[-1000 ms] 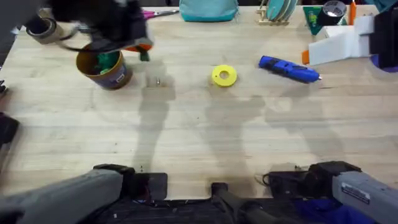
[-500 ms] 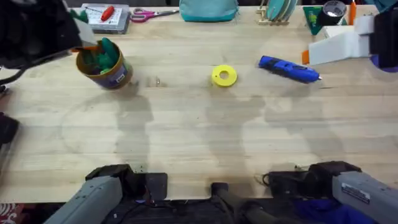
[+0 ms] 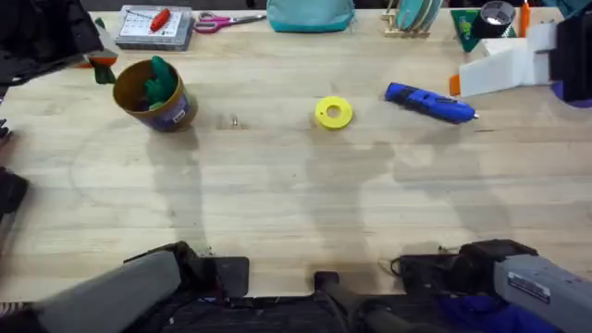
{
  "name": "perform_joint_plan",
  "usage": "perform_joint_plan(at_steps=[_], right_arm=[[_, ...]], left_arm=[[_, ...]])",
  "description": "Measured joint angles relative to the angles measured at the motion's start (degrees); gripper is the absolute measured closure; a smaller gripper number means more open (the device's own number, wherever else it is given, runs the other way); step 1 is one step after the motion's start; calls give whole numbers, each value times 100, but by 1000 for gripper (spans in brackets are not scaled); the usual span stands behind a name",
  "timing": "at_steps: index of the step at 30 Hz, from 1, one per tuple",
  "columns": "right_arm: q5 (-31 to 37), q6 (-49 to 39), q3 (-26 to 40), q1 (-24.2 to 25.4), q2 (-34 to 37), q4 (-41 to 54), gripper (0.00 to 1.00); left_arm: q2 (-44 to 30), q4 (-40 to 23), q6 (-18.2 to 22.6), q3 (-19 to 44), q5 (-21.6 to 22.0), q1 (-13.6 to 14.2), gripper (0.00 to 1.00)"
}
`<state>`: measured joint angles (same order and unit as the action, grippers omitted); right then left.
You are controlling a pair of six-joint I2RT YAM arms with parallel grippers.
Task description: Pick up the gripper from the table and insert it into the empty holder that is missing its gripper. Then pick up a screw, insert it into the mounting hole, and use the screwdriver to tighten it. Finally, clean up the table by picking up the vegetable and placing it into the bucket.
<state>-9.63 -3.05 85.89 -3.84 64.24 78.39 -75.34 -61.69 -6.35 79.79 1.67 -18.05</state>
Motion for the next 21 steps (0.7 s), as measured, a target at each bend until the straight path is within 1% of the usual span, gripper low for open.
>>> perform_joint_plan(at_steps=[2,5,10,11,15,16,17,18,19,20,21], right_arm=[[0,0,0,0,1,0,4],[0,0,0,0,1,0,4],[-1,0,0,0,-1,0,4],[0,2,0,0,0,0,4],[-2,0,0,0,0,0,4],[-2,0,0,0,-1,0,4],[-2,0,0,0,-1,0,4],[-2,0,0,0,0,0,4],[-4,0,0,0,0,0,4],[-2,0,0,0,1,0,4],[-2,0,0,0,1,0,4]], left_arm=[[-305,111,18,0,9,-117,981],[-759,193,33,0,15,-219,981],[-1494,330,35,0,34,-239,981],[-1825,340,35,-2,35,-239,981],[-1975,346,35,-2,35,-239,981],[-1970,349,76,-2,37,-239,950],[-1961,345,75,-2,48,-239,791],[-1941,358,77,-2,57,-239,155],[-1942,350,70,-2,56,-239,53],[-1942,334,77,-2,59,-239,25],[-1940,317,75,-2,60,-239,18]])
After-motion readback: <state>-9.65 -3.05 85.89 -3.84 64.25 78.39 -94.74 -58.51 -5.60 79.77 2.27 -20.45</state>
